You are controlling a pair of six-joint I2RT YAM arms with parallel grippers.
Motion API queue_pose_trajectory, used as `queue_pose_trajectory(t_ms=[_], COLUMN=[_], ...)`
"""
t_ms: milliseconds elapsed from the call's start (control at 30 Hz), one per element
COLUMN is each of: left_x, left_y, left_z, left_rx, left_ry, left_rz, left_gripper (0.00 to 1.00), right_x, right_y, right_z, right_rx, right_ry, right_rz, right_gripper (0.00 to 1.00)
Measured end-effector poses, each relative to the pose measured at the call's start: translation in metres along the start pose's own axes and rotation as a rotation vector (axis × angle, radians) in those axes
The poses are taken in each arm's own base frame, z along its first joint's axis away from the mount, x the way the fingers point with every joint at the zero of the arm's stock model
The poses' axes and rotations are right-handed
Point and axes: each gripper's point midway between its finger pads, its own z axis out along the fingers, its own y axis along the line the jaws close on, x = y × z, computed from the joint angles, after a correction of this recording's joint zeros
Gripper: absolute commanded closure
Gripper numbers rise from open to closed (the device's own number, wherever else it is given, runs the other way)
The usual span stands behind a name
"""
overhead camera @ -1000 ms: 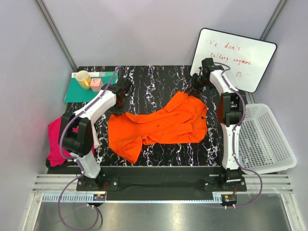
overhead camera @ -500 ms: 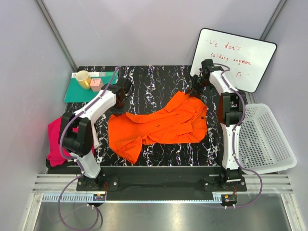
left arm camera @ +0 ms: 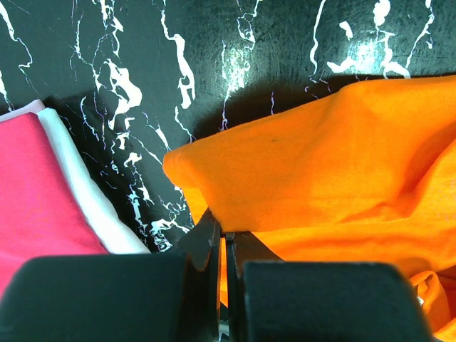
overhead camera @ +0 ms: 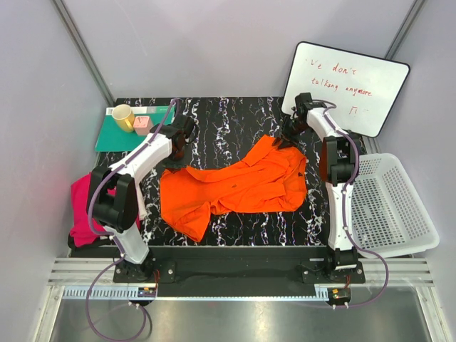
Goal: Fold and stack the t-shirts
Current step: Flatten out the tshirt
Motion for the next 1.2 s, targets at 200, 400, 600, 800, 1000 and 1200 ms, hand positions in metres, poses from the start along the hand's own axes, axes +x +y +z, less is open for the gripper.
queue_pose_trajectory(t_ms=[200,400,600,800,1000,1200], left_x=[0.000,0.000,0.000,0.000,0.000,0.000], left_y=[0.000,0.000,0.000,-0.001,-0.001,-0.001], left_z=[0.000,0.000,0.000,0.000,0.000,0.000], left_rx=[0.000,0.000,0.001,0.004,0.008,0.008], left_ry=[0.000,0.000,0.000,0.001,0.002,0.002], left_rz=[0.000,0.000,0.000,0.000,0.000,0.000], left_gripper=[1.00,1.00,1.00,1.00,1.00,1.00], right_x=[0.000,0.000,-0.003,-0.007,-0.011,-0.010], right_y=[0.002,0.004,0.008,0.013,0.015,0.016], right_z=[0.002,0.002,-0.001,-0.005,-0.010,-0.009], right_rx=[-0.001,-0.004,-0.011,-0.018,-0.009,-0.007], right_ry=[0.002,0.000,-0.011,-0.025,-0.037,-0.034], right_rz=[-0.003,-0.008,-0.013,-0.019,-0.022,-0.023], right_gripper=[0.62,0.62,0.63,0.63,0.65,0.85])
